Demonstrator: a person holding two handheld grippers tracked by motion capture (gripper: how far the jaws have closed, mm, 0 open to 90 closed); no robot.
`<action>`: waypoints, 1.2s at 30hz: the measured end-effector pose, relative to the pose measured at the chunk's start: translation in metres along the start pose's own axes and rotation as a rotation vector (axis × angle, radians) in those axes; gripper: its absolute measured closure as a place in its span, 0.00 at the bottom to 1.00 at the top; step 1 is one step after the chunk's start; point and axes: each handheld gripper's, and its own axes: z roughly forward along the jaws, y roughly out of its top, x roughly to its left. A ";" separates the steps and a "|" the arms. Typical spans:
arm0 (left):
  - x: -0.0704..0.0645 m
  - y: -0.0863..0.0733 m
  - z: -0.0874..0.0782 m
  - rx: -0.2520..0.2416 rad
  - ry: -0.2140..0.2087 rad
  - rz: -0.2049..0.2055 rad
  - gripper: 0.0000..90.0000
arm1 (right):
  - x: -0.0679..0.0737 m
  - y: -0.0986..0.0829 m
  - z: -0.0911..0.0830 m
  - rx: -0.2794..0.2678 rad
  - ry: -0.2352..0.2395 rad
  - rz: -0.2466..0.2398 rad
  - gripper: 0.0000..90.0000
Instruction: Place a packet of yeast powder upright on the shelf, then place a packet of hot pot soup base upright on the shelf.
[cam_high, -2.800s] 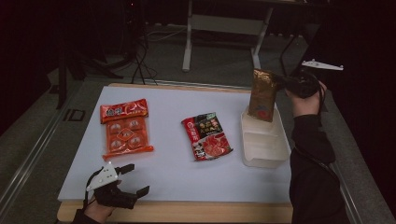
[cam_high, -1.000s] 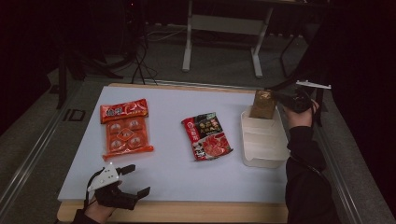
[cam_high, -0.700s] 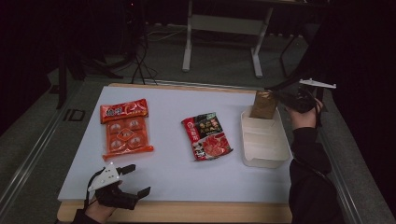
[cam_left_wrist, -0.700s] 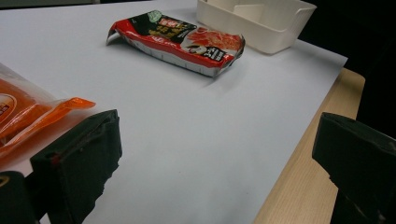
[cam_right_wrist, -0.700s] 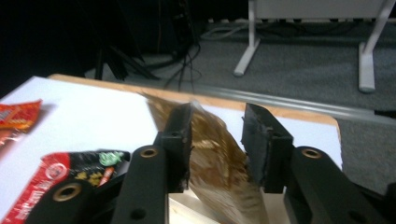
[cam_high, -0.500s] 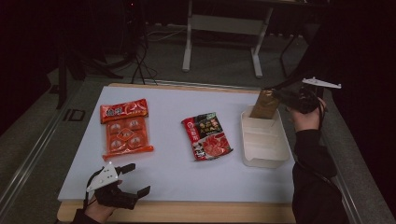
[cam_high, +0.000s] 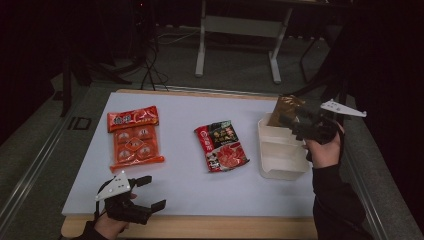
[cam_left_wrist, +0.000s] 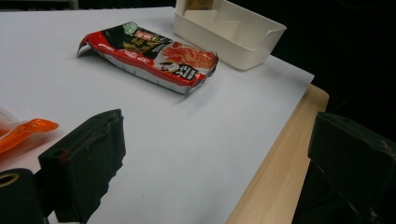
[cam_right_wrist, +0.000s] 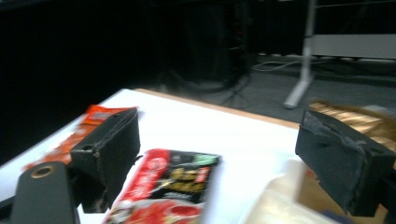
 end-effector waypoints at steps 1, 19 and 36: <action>0.000 0.001 0.000 0.001 0.002 0.000 0.05 | 0.006 -0.004 -0.001 0.007 0.027 -0.001 0.14; 0.000 0.016 0.025 0.052 -0.061 0.038 0.07 | 0.064 -0.065 -0.031 0.020 0.075 -0.054 0.16; 0.009 0.059 0.059 0.063 -0.053 0.087 0.45 | 0.085 -0.080 -0.044 0.027 0.084 -0.080 0.16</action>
